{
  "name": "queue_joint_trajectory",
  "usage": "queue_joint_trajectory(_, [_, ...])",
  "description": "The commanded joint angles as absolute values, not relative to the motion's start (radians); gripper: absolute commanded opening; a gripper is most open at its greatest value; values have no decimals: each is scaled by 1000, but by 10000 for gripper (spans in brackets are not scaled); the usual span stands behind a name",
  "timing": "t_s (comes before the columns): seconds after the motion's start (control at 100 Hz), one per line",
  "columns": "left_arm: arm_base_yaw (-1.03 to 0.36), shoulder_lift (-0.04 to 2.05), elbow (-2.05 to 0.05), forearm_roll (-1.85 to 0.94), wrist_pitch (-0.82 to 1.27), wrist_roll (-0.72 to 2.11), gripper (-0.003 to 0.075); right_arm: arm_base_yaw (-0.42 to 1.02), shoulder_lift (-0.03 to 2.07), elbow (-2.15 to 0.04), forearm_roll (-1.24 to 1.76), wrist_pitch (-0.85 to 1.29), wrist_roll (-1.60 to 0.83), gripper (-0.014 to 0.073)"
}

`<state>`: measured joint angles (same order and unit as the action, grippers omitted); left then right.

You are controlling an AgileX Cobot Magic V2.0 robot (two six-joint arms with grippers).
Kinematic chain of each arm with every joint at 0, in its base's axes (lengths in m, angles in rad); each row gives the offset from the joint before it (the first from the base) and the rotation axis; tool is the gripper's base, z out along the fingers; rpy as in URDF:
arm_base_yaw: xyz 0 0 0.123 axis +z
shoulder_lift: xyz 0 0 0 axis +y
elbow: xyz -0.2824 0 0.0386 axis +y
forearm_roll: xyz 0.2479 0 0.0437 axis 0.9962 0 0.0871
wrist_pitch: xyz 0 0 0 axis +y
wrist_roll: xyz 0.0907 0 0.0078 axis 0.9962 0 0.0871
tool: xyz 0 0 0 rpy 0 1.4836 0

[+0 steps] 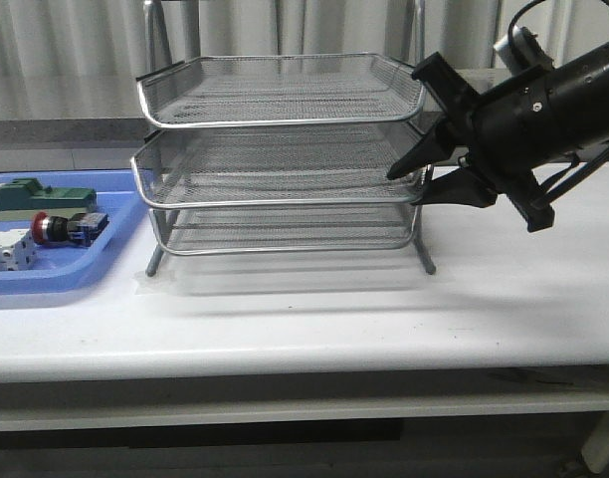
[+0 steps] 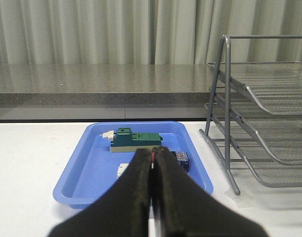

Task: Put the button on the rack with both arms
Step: 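Reach the right gripper to the middle wire tray's front edge and grasp, then pull the middle wire tray out toward the robot with the right gripper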

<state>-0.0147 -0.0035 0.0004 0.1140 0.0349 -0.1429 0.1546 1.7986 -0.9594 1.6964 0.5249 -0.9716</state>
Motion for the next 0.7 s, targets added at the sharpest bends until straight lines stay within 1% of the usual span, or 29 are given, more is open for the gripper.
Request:
queue_joint_trajectory(0.0, [-22,-38,48,109,-48,-151,-20,156,1757,-985,1729,578,-986,136])
queue_joint_trajectory(0.09, [-22,-38,48,109,-48,-151,-20,156,1757,-985,1729,583,-986,45])
queue_joint_trajectory(0.16, [-22,-38,48,109,-48,-151,-20,156,1757,-985,1729,588,-986,10])
queue_joint_trajectory(0.38, [-22,-38,48,109,-48,-151,-20,156,1757,-970,1719,590,-986,6])
queue_joint_trajectory(0.69, [-22,-38,48,109,-48,-151,-20,156,1742,-861,1676,600,-1015,6])
